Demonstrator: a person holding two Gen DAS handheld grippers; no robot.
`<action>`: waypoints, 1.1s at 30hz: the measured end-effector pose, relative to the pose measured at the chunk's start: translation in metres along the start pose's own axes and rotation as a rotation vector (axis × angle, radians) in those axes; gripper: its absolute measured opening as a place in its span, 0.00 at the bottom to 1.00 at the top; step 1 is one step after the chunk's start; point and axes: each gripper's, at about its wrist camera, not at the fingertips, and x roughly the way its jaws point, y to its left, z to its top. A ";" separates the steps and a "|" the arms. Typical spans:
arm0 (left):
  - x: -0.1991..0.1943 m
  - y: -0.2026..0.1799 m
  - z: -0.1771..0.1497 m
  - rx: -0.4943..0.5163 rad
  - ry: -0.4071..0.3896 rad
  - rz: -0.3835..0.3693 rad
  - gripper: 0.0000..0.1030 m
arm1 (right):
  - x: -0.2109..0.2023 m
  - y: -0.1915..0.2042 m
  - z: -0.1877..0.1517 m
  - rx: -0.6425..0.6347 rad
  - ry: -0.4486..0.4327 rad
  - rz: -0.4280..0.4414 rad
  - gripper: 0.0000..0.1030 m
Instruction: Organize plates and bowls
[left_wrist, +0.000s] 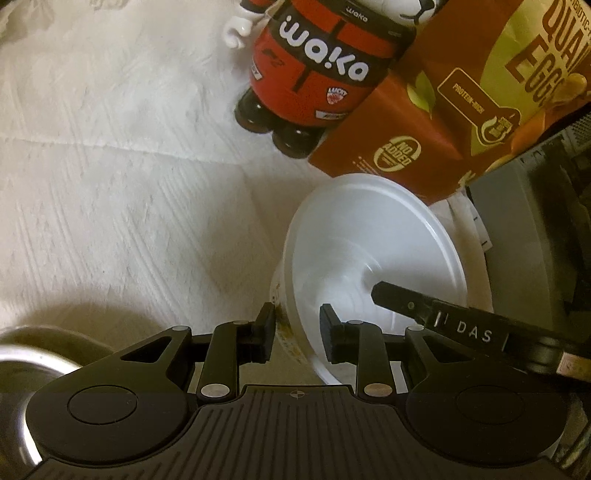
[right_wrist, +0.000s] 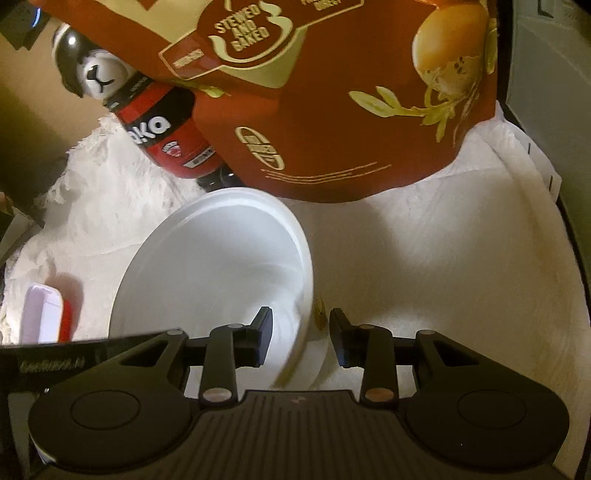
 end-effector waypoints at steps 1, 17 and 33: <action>0.000 0.000 -0.001 0.000 -0.003 0.004 0.28 | 0.001 -0.001 -0.001 0.005 0.004 0.002 0.34; -0.003 -0.010 0.002 0.031 -0.069 0.061 0.29 | 0.001 0.000 -0.014 0.066 0.031 0.035 0.37; -0.077 -0.043 -0.021 0.134 -0.167 0.023 0.29 | -0.092 0.033 -0.026 -0.026 -0.183 0.027 0.36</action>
